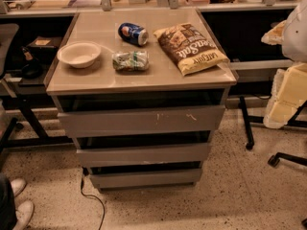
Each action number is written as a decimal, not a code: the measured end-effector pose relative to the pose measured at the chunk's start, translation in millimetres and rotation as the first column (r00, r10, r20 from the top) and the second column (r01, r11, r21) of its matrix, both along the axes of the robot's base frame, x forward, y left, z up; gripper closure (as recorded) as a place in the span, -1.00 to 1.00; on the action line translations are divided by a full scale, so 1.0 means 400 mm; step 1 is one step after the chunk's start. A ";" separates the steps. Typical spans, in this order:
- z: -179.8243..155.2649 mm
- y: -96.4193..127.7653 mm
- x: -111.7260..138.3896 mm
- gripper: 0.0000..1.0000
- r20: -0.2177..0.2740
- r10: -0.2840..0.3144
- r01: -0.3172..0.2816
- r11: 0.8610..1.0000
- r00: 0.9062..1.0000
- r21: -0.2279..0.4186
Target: Open middle drawer
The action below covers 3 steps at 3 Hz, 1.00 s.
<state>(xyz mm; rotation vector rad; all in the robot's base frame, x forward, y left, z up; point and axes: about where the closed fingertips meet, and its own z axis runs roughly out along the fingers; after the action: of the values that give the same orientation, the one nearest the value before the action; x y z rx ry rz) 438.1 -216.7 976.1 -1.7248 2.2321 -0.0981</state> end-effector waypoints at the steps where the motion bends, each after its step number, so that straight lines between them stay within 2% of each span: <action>1: 0.000 0.000 0.000 -1.00 0.000 0.000 0.000 1.000 1.000 0.000; 2: -0.025 0.000 0.000 -1.00 -0.004 -0.011 0.011 1.000 1.000 0.002; 3: -0.118 -0.002 0.003 -1.00 -0.010 -0.054 0.054 0.998 0.998 -0.018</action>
Offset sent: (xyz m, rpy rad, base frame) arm -0.0007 -0.0017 -0.0291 0.0035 0.0329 -0.0251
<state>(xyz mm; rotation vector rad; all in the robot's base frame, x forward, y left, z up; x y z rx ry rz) 439.2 -217.4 929.0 -1.6777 2.2925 -0.1224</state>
